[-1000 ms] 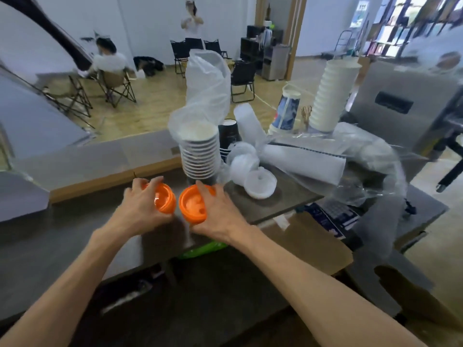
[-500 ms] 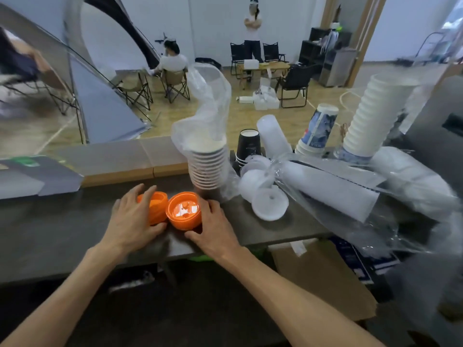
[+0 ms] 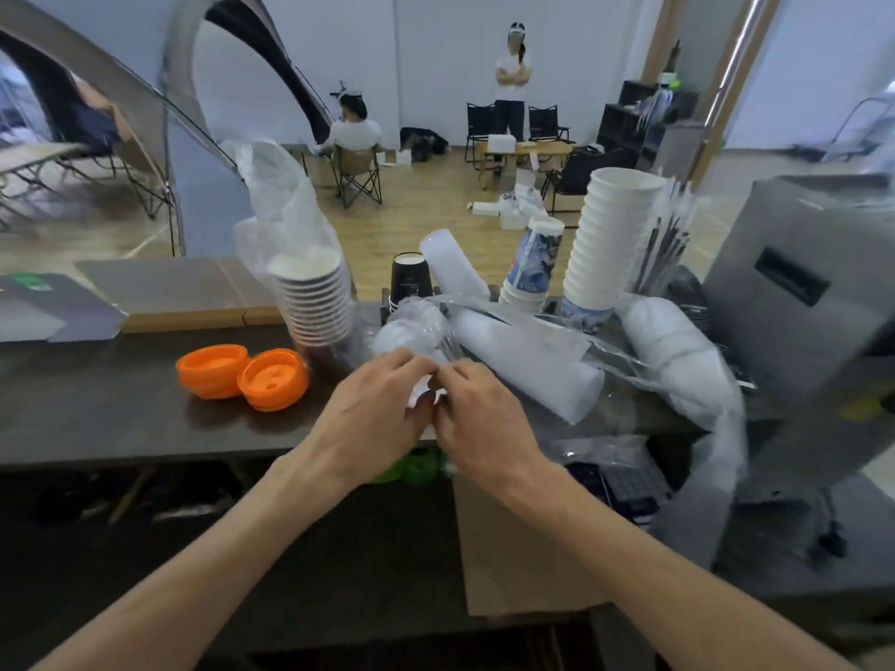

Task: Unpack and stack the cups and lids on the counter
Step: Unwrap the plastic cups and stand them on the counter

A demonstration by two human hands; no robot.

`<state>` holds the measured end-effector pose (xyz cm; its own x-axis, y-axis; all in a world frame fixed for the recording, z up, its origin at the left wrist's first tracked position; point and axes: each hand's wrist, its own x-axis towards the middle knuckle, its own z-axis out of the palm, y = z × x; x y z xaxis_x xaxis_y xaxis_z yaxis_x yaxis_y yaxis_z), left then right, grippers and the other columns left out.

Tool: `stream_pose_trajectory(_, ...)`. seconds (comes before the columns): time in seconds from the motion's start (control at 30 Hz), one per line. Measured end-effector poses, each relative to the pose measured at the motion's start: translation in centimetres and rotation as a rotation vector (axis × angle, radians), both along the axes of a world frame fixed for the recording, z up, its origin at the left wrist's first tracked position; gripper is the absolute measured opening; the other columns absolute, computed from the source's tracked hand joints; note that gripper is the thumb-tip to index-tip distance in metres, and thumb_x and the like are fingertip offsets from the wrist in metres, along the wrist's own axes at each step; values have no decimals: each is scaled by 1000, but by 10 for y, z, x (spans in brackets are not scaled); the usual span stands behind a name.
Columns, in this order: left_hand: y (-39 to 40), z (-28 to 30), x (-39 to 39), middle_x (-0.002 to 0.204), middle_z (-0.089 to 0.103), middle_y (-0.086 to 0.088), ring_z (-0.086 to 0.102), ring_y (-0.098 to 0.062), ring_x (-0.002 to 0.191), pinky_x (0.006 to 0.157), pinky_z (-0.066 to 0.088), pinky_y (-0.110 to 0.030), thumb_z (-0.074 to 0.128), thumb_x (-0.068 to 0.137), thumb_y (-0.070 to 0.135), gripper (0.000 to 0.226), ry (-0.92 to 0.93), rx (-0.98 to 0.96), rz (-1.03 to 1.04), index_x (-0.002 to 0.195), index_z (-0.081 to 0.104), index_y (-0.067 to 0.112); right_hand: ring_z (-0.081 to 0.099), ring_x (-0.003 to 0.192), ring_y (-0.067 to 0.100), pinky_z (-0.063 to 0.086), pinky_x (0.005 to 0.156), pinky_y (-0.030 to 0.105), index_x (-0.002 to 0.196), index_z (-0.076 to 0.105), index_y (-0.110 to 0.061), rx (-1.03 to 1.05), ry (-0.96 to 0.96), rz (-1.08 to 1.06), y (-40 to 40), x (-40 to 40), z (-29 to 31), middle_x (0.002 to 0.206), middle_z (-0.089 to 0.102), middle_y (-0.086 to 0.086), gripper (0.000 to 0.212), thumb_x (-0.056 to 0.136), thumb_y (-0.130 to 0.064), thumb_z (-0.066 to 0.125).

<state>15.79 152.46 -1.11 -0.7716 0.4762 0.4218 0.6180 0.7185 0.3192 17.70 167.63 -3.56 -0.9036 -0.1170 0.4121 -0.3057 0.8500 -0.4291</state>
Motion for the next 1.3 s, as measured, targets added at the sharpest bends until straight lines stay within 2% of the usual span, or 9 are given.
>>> stream_pose_trajectory(0.1,38,10,4,114,63,3,59,-15,103,86,46,-25,60,94,22,26,23,39,-64,120,65,20,57,96,23,49,86,37,103,69,-8,-9,73,-69,41,18,8,102,64,7,18,91,-9,55)
stream_pose_trajectory(0.2,70,16,-11,121,64,-1,56,-20,113,95,43,-29,55,97,22,30,21,-34,-100,125,64,16,56,105,24,47,95,40,110,69,-8,-21,55,-196,75,24,5,112,65,7,25,93,-8,51)
stream_pose_trajectory(0.27,90,17,-34,129,60,-7,50,-26,122,104,41,-36,53,96,25,36,-38,-165,-64,129,61,13,47,125,27,39,109,40,131,61,-7,49,-109,-318,93,20,-2,135,56,11,36,98,-12,49)
stream_pose_trajectory(0.33,107,17,-60,132,56,-13,48,-31,124,103,42,-41,53,95,23,36,-122,-354,-7,127,57,9,34,140,31,32,116,42,145,45,-8,164,-265,-392,105,12,-8,151,40,15,49,98,-20,50)
stream_pose_trajectory(0.4,122,9,-82,136,53,-16,49,-34,126,101,42,-42,53,93,17,36,-106,-561,14,128,52,7,33,140,32,31,115,44,146,40,-10,302,-308,-403,109,0,-13,152,37,15,53,96,-22,52)
stream_pose_trajectory(0.53,145,-19,-113,153,40,-17,45,-32,136,110,41,-43,61,89,14,70,-11,-738,-79,151,28,6,41,132,33,36,107,45,145,35,-12,534,-346,-363,103,-29,-17,143,42,14,61,89,-17,58)
stream_pose_trajectory(0.77,145,-45,-132,147,40,-16,50,-34,128,106,41,-42,69,82,13,87,-25,-700,-73,153,20,8,39,138,38,39,108,53,153,22,-10,635,-434,-422,107,-66,-25,150,38,18,90,85,-36,76)
stream_pose_trajectory(0.93,141,-50,-136,143,43,-14,50,-34,127,104,43,-43,66,82,11,83,-36,-645,-112,152,23,9,39,138,39,43,106,56,156,15,-16,638,-432,-422,113,-86,-34,153,33,17,101,82,-45,78)
stream_pose_trajectory(1.3,135,-60,-135,140,42,-14,44,-31,125,100,44,-41,66,80,17,73,-44,-497,-179,143,35,1,48,127,41,47,97,54,154,16,-24,530,-396,-465,107,-110,-43,146,40,15,103,76,-54,76)
